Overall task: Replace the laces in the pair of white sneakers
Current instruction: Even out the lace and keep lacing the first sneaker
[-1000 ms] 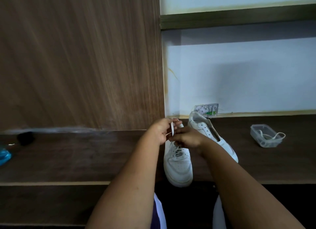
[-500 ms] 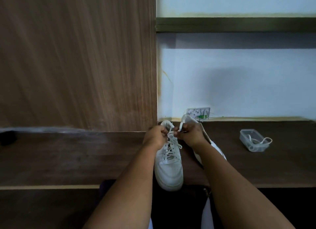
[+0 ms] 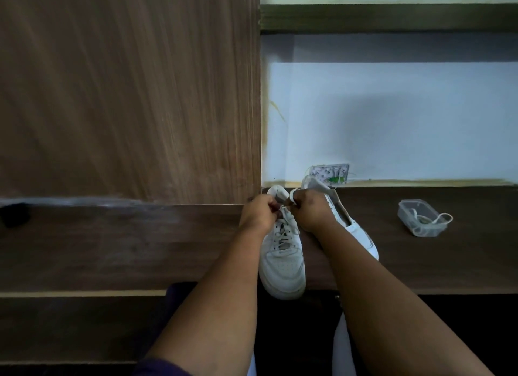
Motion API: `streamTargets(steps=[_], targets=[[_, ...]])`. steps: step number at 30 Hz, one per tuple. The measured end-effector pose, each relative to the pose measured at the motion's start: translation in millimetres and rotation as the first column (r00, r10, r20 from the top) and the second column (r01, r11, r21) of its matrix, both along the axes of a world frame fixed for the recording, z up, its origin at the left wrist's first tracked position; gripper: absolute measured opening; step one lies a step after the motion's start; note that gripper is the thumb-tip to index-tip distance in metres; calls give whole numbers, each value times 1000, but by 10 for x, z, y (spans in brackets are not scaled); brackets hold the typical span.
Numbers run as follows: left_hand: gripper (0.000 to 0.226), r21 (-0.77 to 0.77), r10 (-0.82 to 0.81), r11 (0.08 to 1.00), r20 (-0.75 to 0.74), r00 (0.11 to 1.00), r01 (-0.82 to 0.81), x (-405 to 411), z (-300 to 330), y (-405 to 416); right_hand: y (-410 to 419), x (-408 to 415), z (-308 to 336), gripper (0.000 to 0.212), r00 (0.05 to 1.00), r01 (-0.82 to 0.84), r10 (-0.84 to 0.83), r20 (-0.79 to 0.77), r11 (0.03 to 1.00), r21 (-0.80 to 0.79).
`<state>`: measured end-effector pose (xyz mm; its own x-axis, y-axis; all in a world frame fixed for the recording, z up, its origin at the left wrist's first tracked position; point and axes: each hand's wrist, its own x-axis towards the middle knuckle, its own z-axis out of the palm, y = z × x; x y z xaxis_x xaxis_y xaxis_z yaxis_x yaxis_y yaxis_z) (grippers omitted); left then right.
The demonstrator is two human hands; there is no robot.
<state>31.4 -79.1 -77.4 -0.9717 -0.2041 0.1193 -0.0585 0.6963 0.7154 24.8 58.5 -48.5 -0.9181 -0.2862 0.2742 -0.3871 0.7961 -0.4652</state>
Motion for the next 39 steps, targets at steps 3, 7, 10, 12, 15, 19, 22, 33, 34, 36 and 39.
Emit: streamTargets(steps=[3,7,10,12,15,19,22,33,34,36,39], targets=[[22,-29,16,999,-5,1000,-17,19,-26,18,-33,-12,-8,16,1000,8,-8,5,998,56],[26,-57,24,998,-26,999,-25,22,-47,56,-67,-21,23,21,999,31,-32,6,991,131],[23,-54,24,998,-43,999,-26,34,-19,90,-97,-44,-5,22,999,30,-32,10,990,135],[24,-40,25,999,-61,998,-28,29,-19,113,-73,-57,-39,19,999,17,-19,51,999,45],[18,-53,56,997,-40,998,-58,30,8,136,19,-44,-64,16,996,32,-29,81,999,-28],[19,19,138,990,24,990,-139,-11,58,126,91,-61,-63,17,992,28,-15,122,994,-105],[8,10,180,983,103,978,-182,-27,74,128,69,-52,-25,13,997,-1,9,80,995,-102],[12,-3,232,972,122,965,-233,-46,42,176,19,-70,-61,9,999,9,-5,39,995,-98],[12,-11,231,973,118,966,-232,-46,34,177,19,-66,-59,10,999,-6,8,32,997,-83],[13,-20,230,973,108,967,-229,-51,11,178,17,-54,-43,9,1000,-13,14,22,998,-55],[15,-16,238,971,105,966,-238,-57,-9,170,-25,-17,-15,12,1000,8,-8,-5,1000,-2]])
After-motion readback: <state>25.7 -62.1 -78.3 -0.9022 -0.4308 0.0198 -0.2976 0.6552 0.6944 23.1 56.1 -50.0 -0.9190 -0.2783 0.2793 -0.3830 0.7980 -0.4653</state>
